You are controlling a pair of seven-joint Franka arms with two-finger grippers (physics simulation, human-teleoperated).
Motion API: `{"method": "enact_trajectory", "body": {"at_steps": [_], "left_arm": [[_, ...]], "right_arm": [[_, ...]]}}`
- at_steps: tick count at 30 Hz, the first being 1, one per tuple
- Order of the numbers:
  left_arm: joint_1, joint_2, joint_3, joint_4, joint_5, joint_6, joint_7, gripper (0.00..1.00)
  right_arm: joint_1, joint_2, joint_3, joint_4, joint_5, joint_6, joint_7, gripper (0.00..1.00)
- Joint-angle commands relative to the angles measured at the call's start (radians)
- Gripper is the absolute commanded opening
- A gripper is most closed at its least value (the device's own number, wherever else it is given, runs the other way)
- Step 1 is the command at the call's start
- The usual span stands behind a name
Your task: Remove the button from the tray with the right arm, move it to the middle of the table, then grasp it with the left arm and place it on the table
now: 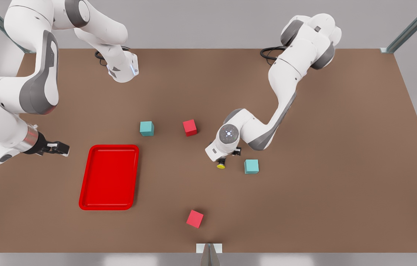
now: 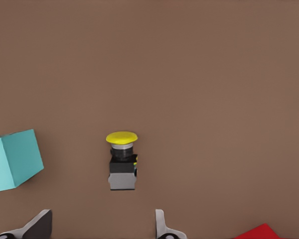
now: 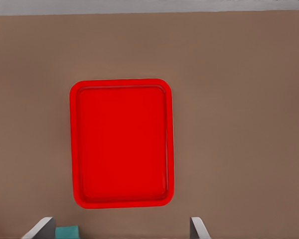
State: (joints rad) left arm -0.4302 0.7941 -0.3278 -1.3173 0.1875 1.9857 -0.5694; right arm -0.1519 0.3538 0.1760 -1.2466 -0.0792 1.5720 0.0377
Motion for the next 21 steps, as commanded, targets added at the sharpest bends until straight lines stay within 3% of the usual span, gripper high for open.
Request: {"method": "enact_trajectory", "body": {"at_steps": [1,7,13,21], "left_arm": [[-0.013,0.027,0.000,0.001,0.035,0.128,-0.145,1.00],[-0.019,0.099,0.001,0.000,0.138,0.191,-0.145,1.00],[-0.015,0.077,0.007,-0.085,0.187,0.180,-0.153,1.00],[-0.015,0.097,0.006,-0.086,0.188,0.191,-0.155,1.00]], "right_arm": [[0.000,-0.001,0.000,0.000,-0.002,-0.001,-0.122,1.00],[-0.017,-0.001,-0.003,0.007,-0.001,-0.024,-0.125,1.00],[-0.015,0.002,-0.013,0.000,-0.033,-0.026,-0.125,1.00],[-0.015,-0.004,-0.010,0.009,-0.047,-0.066,-0.125,1.00]]}}
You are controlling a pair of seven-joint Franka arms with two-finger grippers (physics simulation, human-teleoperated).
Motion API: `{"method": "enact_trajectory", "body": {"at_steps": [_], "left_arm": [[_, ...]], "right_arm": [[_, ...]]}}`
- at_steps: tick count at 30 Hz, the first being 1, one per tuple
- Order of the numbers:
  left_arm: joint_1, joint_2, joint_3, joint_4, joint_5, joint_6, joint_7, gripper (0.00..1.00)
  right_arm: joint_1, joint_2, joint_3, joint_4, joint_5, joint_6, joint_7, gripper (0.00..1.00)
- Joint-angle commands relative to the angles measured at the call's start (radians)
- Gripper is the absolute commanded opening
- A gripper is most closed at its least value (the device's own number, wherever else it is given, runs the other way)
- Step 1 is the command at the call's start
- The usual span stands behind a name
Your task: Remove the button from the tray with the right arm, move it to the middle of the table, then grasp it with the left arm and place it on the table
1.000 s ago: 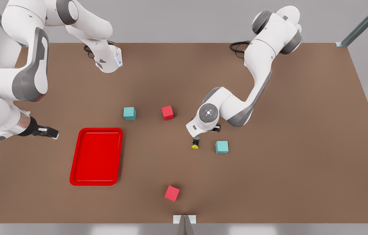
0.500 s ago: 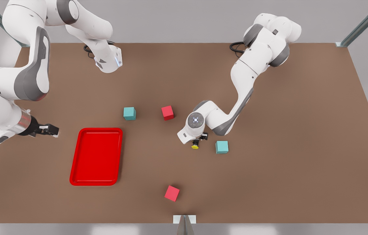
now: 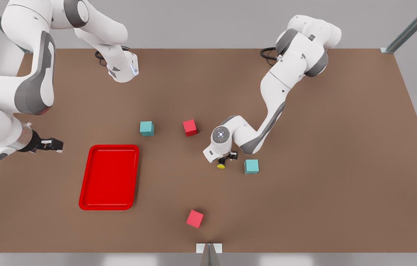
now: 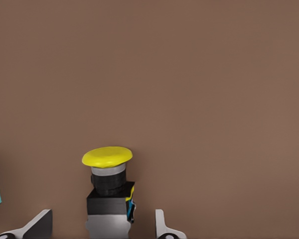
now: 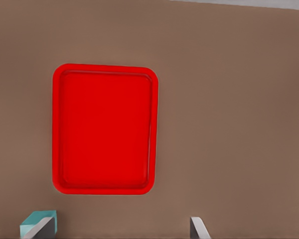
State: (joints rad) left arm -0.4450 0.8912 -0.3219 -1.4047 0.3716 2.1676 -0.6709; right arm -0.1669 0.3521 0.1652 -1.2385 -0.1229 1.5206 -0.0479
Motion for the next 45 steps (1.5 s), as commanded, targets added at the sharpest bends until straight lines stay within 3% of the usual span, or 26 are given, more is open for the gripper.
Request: {"method": "enact_trajectory", "body": {"at_steps": [1,11,17,19,28,35,40,43,45], "left_arm": [[0.000,0.008,0.000,0.000,0.004,0.009,-0.053,1.00],[-0.001,0.020,0.000,0.001,0.003,0.009,-0.059,0.99],[0.000,0.017,0.000,0.001,0.003,-0.002,-0.087,0.48],[0.000,0.015,0.000,0.003,0.003,-0.005,-0.110,0.36],[0.017,-0.077,-0.011,0.079,-0.017,-0.199,-0.196,0.36],[0.017,-0.121,0.014,0.156,0.013,-0.187,-0.779,0.35],[-0.021,-0.101,0.020,0.176,0.214,-0.083,-1.179,0.34],[-0.109,-0.094,0.159,0.168,0.219,-0.029,-1.303,0.34],[-0.126,-0.090,0.167,0.164,0.216,-0.029,-1.300,0.35]], "right_arm": [[0.000,-0.002,0.000,0.002,-0.003,-0.014,-0.040,1.00],[0.010,-0.001,0.002,0.002,-0.003,-0.014,-0.036,1.00],[0.004,-0.001,0.000,0.004,-0.003,-0.014,-0.038,1.00],[0.006,-0.002,0.000,0.004,-0.003,-0.014,-0.038,1.00],[0.004,-0.004,0.000,0.004,-0.003,-0.017,-0.038,1.00],[-0.002,-0.001,0.000,0.004,-0.001,-0.017,-0.041,1.00],[0.010,-0.001,0.000,0.004,-0.001,-0.030,-0.040,1.00],[0.010,-0.001,0.005,0.002,-0.001,-0.030,-0.038,1.00],[0.009,-0.001,0.005,0.002,-0.003,-0.030,-0.038,1.00]]}}
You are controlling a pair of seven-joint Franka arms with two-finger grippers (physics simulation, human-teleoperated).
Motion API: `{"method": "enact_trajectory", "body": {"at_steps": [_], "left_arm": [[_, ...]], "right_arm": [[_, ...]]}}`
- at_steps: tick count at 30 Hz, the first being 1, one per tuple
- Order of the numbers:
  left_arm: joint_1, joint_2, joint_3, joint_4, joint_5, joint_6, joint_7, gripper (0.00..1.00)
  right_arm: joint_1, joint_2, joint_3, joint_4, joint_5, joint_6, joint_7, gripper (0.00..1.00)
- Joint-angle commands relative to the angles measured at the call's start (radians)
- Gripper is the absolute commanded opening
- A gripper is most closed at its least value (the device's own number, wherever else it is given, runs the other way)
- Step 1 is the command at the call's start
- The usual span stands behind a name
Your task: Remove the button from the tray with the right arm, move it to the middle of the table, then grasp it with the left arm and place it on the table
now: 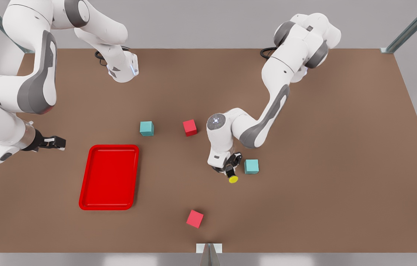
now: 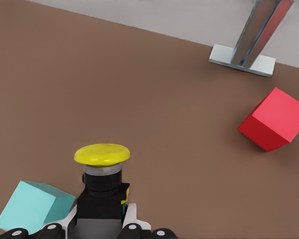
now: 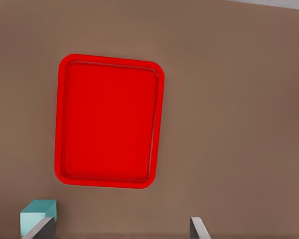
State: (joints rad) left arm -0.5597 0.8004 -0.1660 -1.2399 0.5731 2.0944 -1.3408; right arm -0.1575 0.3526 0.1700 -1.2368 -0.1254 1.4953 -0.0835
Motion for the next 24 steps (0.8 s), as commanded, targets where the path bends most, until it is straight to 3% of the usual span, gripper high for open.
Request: {"method": "enact_trajectory", "body": {"at_steps": [1,8,11,13,21,24], "left_arm": [[-0.014,-0.001,0.011,-0.001,0.013,0.042,-0.626,0.35],[-0.108,0.030,0.069,0.000,0.083,0.035,-0.627,0.35],[-0.216,0.063,0.224,-0.001,0.128,0.039,-0.655,0.35],[-0.244,0.086,0.244,-0.001,0.163,0.039,-0.715,0.34],[-0.373,0.172,0.464,0.013,0.174,0.019,-0.882,0.34],[-0.371,0.260,0.500,0.132,0.163,-0.062,-0.890,0.34]], "right_arm": [[-0.002,0.000,0.002,0.000,0.000,-0.004,-0.002,1.00],[-0.014,0.005,-0.001,-0.007,-0.011,-0.003,-0.007,1.00],[-0.025,-0.072,0.003,-0.004,0.021,-0.055,-0.010,1.00],[-0.033,-0.142,0.003,-0.013,0.029,-0.125,-0.012,1.00],[-0.056,-0.109,0.003,-0.029,0.081,-0.127,-0.012,1.00],[-0.045,-0.099,0.006,-0.038,0.079,-0.125,-0.012,1.00]]}}
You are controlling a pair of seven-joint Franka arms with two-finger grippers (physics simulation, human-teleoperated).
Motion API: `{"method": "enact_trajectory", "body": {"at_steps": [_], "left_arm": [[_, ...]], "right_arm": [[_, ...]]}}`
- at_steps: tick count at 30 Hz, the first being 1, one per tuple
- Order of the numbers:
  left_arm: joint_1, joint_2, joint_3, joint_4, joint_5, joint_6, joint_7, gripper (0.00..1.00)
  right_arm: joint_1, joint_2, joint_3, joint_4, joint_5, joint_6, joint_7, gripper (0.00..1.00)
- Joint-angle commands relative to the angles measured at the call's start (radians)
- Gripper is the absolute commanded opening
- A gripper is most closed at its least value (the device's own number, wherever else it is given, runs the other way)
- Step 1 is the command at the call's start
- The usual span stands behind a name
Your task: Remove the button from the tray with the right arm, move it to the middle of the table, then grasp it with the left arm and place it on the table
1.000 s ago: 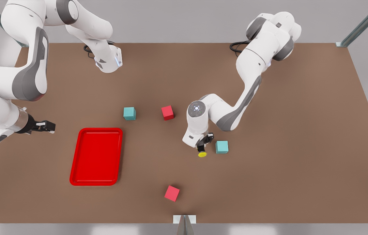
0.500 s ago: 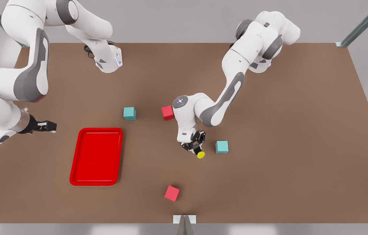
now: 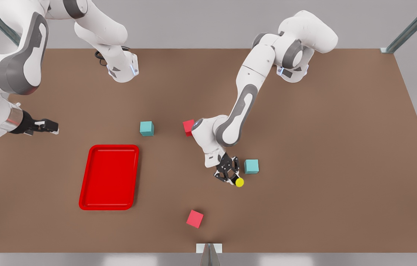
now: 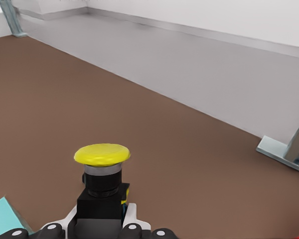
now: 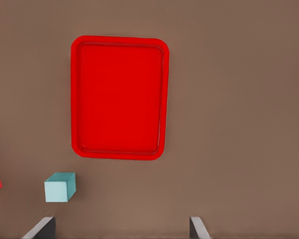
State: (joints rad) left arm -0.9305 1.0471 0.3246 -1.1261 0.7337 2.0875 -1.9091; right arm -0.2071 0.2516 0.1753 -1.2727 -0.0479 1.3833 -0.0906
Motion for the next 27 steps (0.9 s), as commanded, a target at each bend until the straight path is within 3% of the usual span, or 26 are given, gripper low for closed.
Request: {"method": "enact_trajectory", "body": {"at_steps": [1,6,14,27], "left_arm": [[0.001,0.048,0.008,0.074,-0.014,-0.087,-0.318,0.34],[-0.005,0.134,0.013,0.170,-0.039,-0.106,-0.323,0.34],[-0.074,0.251,0.126,0.169,-0.008,-0.101,-0.357,0.35],[-0.106,0.295,0.149,0.164,0.038,-0.106,-0.369,0.35]], "right_arm": [[0.000,-0.008,0.001,-0.002,0.002,-0.018,-0.004,1.00],[-0.003,-0.009,0.001,-0.008,0.002,-0.047,-0.003,1.00],[-0.012,-0.009,0.000,-0.022,0.000,-0.047,-0.004,1.00],[-0.023,0.003,-0.002,-0.031,-0.001,-0.036,-0.004,1.00]]}}
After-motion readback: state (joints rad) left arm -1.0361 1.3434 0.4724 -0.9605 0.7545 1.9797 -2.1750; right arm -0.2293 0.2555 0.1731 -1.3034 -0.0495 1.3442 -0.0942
